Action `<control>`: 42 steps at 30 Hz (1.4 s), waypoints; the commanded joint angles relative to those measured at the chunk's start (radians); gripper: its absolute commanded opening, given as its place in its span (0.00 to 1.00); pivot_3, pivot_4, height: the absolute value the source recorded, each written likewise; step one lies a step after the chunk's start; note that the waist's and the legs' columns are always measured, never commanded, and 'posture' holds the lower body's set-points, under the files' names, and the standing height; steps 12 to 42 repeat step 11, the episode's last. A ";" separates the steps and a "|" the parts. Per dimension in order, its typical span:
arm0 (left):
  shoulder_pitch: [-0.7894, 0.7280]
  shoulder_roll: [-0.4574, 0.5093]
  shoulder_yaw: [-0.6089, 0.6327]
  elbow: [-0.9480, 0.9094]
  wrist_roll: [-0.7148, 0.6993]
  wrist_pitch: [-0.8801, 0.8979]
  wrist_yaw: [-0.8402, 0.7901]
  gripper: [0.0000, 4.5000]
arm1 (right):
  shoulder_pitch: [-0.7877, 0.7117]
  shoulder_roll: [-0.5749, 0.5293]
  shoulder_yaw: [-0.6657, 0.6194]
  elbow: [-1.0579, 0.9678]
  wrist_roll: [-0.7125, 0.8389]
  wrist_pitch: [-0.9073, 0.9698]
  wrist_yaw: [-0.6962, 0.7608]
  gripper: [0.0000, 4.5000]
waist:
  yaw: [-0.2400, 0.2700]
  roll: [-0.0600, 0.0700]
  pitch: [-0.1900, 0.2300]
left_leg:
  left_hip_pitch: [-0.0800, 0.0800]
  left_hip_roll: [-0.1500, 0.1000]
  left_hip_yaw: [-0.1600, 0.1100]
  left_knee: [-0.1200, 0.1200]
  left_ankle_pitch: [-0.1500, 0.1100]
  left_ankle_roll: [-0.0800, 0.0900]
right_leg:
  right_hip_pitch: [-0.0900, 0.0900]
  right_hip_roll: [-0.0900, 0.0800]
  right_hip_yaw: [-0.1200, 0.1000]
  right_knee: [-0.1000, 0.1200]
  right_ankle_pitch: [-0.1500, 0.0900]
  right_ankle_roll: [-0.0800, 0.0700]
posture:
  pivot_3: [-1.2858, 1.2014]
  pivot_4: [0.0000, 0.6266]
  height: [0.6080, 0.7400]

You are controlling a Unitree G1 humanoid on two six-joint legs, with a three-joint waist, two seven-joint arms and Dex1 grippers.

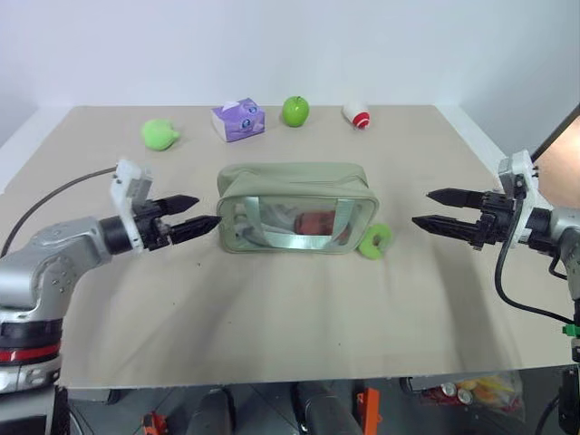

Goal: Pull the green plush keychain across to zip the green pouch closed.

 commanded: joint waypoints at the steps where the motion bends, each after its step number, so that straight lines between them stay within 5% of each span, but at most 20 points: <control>1: 0.067 0.026 0.160 -0.030 -0.057 0.013 0.037 0.99 | 0.082 -0.026 -0.125 -0.145 0.081 0.051 -0.031 1.00 | 0.003 0.000 0.000 | -0.001 0.000 0.000 -0.001 0.000 0.000 | -0.001 0.000 0.000 0.000 0.000 0.000 | 0.52 0.24 1.00; 11: 0.160 0.006 0.203 -0.012 -0.108 0.064 0.094 0.99 | 0.199 0.030 -0.246 -0.364 0.229 0.146 -0.177 1.00 | 0.005 0.000 0.000 | 0.000 0.000 0.000 0.003 -0.001 -0.001 | 0.000 -0.001 0.000 0.000 -0.001 0.000 | 0.52 0.24 1.00; 42: 0.160 0.006 0.203 -0.012 -0.108 0.064 0.094 0.99 | 0.199 0.030 -0.246 -0.364 0.229 0.146 -0.177 1.00 | 0.005 0.000 0.000 | 0.000 0.000 0.000 0.003 -0.001 -0.001 | 0.000 -0.001 0.000 0.000 -0.001 0.000 | 0.52 0.24 1.00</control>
